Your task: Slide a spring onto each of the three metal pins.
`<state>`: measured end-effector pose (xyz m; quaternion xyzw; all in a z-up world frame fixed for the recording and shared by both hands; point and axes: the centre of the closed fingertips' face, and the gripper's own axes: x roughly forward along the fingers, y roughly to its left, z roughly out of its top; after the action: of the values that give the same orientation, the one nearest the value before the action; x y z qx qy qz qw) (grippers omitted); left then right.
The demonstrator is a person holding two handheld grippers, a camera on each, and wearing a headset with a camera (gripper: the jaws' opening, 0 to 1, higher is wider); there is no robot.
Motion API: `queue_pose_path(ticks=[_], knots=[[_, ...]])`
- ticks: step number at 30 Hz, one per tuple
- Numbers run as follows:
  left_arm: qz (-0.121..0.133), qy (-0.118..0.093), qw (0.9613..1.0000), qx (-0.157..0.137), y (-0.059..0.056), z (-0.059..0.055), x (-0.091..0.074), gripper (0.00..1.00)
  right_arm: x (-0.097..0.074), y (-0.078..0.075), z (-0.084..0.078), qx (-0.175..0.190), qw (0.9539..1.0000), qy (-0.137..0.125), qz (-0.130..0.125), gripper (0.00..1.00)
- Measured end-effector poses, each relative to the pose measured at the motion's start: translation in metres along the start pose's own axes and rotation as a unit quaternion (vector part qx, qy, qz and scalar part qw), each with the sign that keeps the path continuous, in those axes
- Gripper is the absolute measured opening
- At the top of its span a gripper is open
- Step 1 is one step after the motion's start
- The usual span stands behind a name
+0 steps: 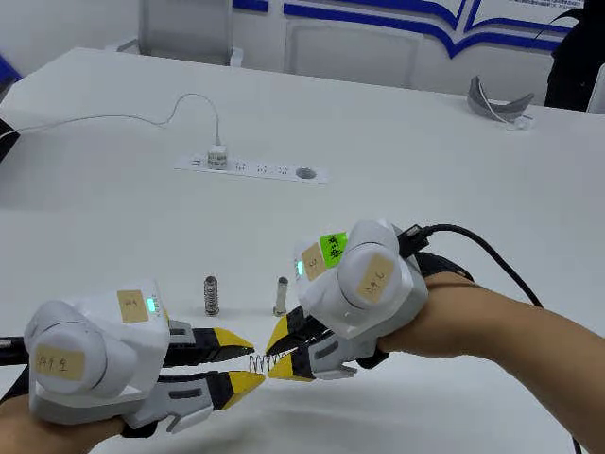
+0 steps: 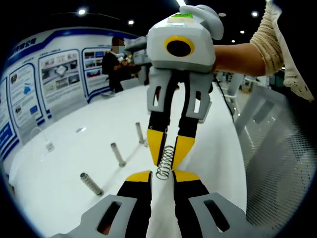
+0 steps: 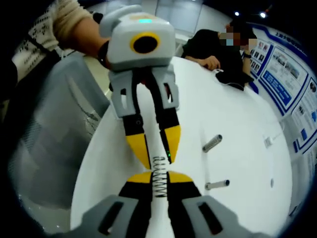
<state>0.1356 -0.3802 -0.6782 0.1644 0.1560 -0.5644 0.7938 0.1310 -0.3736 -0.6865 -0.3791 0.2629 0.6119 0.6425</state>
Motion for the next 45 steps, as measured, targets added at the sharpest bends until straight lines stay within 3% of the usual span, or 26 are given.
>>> queue_pose_path(ticks=[19, 33, 45], knots=[[-0.026, 0.013, 0.9996, -0.002, -0.009, -0.002, 0.000, 0.10, 0.001, 0.008, 0.002, -0.027, 0.9996, -0.001, 0.010, 0.12], [-0.032, 0.012, 0.9994, -0.006, -0.016, 0.000, -0.008, 0.09, 0.002, 0.013, -0.005, 0.003, 0.9998, -0.006, 0.019, 0.15], [-0.024, 0.002, 0.9996, -0.011, -0.014, 0.003, -0.013, 0.09, -0.007, 0.009, -0.009, 0.046, 0.9984, -0.031, 0.014, 0.14]])
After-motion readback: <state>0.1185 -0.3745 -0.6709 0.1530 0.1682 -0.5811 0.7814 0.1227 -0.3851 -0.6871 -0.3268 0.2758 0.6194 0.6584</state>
